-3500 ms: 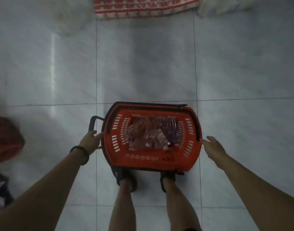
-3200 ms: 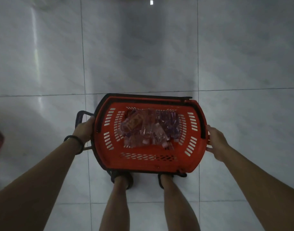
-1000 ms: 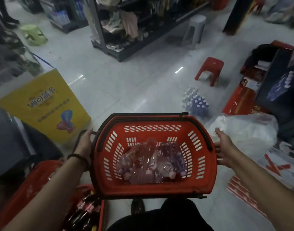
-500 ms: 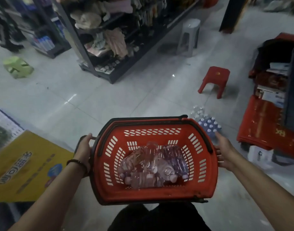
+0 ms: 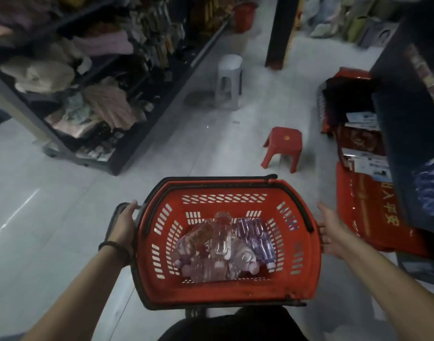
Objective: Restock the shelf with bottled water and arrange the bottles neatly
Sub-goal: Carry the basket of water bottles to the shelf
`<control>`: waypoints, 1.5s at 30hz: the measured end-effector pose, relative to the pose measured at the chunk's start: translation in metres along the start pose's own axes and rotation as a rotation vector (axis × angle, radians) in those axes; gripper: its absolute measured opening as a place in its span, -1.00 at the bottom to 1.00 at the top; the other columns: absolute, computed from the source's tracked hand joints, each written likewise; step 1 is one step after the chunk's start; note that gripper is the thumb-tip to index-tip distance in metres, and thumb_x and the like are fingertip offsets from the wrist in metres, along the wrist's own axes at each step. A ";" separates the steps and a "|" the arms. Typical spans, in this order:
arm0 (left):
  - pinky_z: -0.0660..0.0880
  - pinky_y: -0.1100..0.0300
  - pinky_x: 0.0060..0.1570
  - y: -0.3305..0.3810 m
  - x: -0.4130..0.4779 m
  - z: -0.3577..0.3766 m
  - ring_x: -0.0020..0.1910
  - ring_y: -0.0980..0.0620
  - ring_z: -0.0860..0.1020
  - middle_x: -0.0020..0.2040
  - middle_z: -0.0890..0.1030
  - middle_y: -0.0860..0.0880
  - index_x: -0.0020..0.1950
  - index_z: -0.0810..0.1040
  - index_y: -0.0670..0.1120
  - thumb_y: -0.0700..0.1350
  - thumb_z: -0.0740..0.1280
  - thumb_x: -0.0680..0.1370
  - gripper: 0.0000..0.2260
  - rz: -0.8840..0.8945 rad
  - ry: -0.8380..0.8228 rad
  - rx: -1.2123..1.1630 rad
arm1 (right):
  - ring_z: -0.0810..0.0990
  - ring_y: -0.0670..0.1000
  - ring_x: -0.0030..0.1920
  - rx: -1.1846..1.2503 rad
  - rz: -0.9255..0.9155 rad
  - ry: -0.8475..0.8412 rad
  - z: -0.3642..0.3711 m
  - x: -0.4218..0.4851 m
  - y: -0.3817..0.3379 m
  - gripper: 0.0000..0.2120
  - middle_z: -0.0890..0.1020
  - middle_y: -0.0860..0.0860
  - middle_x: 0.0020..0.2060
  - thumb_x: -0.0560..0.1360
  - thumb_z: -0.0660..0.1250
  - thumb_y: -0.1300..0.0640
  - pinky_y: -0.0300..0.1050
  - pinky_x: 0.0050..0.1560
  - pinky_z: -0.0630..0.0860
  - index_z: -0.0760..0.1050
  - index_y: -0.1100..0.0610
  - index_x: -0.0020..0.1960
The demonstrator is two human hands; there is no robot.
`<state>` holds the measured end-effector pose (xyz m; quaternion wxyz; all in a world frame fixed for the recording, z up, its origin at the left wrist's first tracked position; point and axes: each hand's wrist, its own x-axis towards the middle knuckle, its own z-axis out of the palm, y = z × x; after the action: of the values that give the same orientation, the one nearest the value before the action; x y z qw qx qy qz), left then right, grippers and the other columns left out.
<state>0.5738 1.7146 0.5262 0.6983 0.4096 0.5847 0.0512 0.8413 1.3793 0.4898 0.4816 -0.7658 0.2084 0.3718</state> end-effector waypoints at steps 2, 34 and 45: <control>0.63 0.08 -0.48 0.049 0.032 0.021 -0.51 -0.16 0.65 -0.39 0.67 -0.21 -0.13 0.64 -0.22 0.34 0.15 0.64 -0.36 -0.003 -0.051 0.034 | 0.42 -0.04 -0.74 0.048 -0.001 0.050 0.008 0.015 -0.034 -0.34 0.51 0.04 -0.64 0.68 0.07 -0.35 -0.17 -0.44 0.36 0.47 0.18 -0.25; 0.68 -0.05 -0.21 0.544 0.438 0.708 -0.28 -0.26 0.70 -0.08 0.73 -0.33 -0.02 0.74 -0.25 0.33 0.24 0.60 -0.36 0.038 -0.627 0.735 | 0.62 0.20 -0.05 0.858 0.236 0.587 -0.064 0.381 -0.417 -0.23 0.67 0.18 -0.03 0.52 0.25 -0.45 0.03 -0.05 0.50 0.58 0.26 0.25; 0.61 0.06 -0.23 0.563 0.448 0.982 -0.42 -0.17 0.68 -0.26 0.72 -0.21 -0.01 0.70 -0.22 0.25 0.28 0.60 -0.48 0.117 -0.806 1.049 | 0.58 0.14 -0.14 1.135 0.218 0.809 -0.130 0.466 -0.464 -0.45 0.63 0.12 -0.10 0.59 0.24 -0.35 -0.02 -0.17 0.45 0.56 0.13 0.17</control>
<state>1.7858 1.8293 0.5157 0.5664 0.7135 0.2020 -0.3595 1.4998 1.4896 0.4349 0.6515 -0.4491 0.6083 -0.0621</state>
